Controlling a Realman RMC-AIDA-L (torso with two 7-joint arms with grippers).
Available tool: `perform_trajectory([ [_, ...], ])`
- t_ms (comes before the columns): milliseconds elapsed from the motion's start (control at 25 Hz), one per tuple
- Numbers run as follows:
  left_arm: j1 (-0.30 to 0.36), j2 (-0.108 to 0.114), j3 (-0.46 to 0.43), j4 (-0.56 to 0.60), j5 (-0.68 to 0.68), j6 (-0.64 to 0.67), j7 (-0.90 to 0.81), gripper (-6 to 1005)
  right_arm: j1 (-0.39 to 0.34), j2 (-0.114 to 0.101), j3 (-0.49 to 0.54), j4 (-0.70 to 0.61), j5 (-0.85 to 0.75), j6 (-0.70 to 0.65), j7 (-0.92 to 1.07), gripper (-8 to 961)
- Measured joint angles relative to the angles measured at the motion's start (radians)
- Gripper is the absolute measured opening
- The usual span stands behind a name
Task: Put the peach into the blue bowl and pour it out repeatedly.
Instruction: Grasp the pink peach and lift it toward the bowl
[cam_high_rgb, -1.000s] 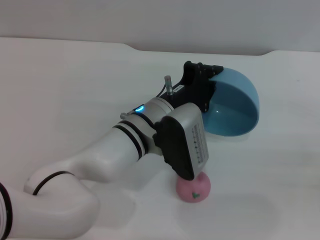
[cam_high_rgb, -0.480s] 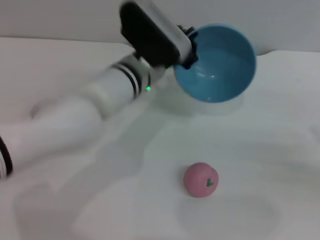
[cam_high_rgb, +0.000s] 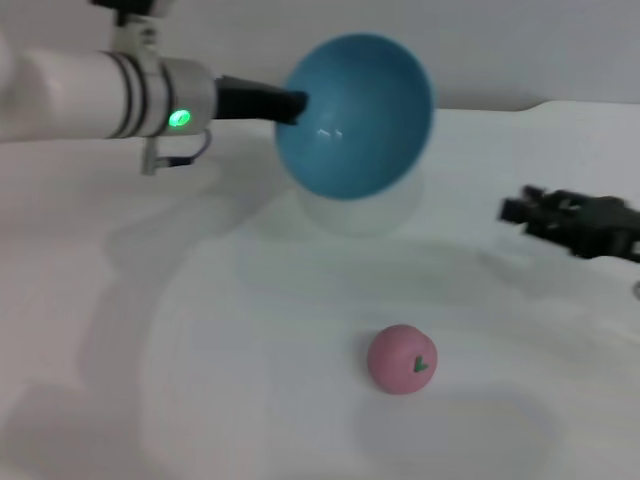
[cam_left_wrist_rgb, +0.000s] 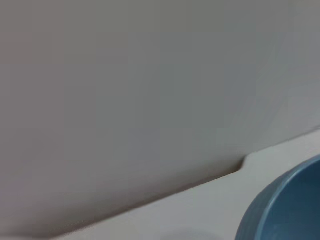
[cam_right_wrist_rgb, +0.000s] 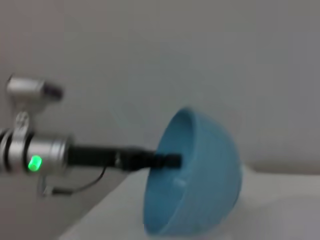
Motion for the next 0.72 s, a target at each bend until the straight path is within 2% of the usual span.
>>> perform_trajectory([
  [40,0.009,0.000,-0.037,0.002,0.030,0.025,-0.025,-2,0.016,0.000,-0.024,0.000,-0.015,0.009,0.005,513],
  [80,0.014,0.001,-0.053,0.004,0.051,0.037,-0.045,-2,0.066,0.001,-0.093,0.003,-0.071,0.039,0.028,512],
  [120,0.022,0.001,-0.078,0.006,0.088,0.057,-0.077,-2,0.066,0.001,-0.093,0.003,-0.071,0.039,0.028,511],
  [400,0.048,0.003,-0.199,0.044,0.339,0.236,-0.265,-1,0.213,0.005,-0.306,0.075,-0.148,0.146,0.094,502],
  [560,0.059,0.003,-0.235,0.105,0.386,0.370,-0.282,-1,0.248,0.006,-0.427,0.092,-0.149,0.192,0.150,497],
  [600,0.061,0.003,-0.236,0.115,0.388,0.390,-0.282,-1,0.254,0.007,-0.488,0.092,-0.150,0.220,0.184,496],
  [720,0.068,0.003,-0.237,0.147,0.389,0.438,-0.284,-1,0.255,0.008,-0.537,0.093,-0.150,0.239,0.209,492],
])
